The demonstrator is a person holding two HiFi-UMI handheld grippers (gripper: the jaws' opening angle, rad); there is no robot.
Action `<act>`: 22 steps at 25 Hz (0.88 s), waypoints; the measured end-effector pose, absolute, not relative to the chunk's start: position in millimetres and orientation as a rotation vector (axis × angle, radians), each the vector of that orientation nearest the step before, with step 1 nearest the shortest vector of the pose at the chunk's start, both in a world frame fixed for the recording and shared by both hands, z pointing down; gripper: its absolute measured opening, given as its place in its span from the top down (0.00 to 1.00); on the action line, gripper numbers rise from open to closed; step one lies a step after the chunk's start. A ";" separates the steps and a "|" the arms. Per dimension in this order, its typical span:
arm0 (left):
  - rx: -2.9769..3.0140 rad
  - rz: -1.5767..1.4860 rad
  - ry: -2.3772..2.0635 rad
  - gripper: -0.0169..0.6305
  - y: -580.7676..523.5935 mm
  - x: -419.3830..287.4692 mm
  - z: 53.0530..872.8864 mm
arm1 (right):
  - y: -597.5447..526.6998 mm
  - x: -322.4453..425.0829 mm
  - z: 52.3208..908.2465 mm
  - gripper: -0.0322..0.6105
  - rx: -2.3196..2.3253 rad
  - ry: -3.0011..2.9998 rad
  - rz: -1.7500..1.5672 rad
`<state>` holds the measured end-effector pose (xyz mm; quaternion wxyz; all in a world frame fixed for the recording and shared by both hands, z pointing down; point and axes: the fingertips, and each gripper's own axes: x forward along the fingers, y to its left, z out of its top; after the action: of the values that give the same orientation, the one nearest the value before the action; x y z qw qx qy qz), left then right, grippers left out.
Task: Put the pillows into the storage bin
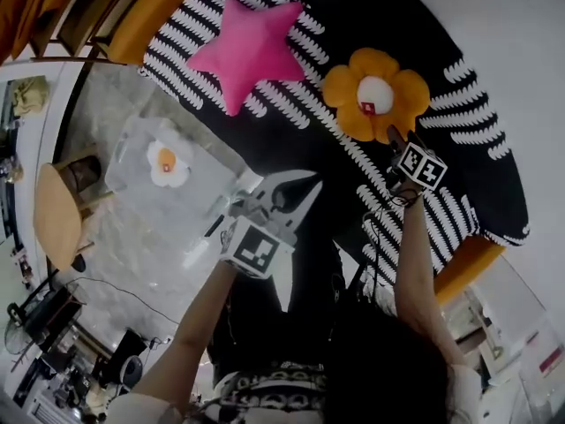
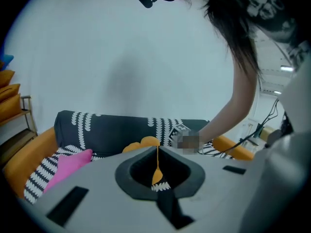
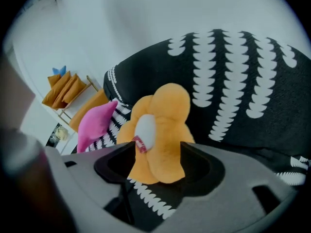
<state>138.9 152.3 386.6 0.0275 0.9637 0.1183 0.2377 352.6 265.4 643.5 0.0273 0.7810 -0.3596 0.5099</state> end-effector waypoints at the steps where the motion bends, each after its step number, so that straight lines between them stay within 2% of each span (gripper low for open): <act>1: 2.977 0.748 0.377 0.96 151.9 147.0 389.2 | 271.3 365.3 645.2 0.51 2.431 -1.085 1.572; 6: 2.979 0.817 0.336 0.96 139.8 168.5 402.5 | 287.8 394.4 678.6 0.45 2.359 -1.056 1.626; 8: 2.983 0.831 0.287 0.96 131.6 171.5 403.8 | 287.4 393.3 691.7 0.45 2.294 -1.066 1.663; 10: 2.973 0.849 0.238 0.96 124.3 170.3 402.0 | 283.3 391.7 692.6 0.55 2.284 -1.064 1.688; 17: 2.941 0.822 0.090 0.96 119.9 143.2 399.1 | 268.6 377.6 666.7 0.75 2.364 -1.132 1.686; 22: 2.930 0.771 -0.040 0.96 102.2 105.0 389.1 | 234.5 338.5 613.9 0.84 2.361 -1.314 1.684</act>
<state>105.0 102.2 389.1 0.0559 0.9655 -0.0131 0.2540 338.5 234.5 613.9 -0.0212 0.7413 -0.4127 0.5288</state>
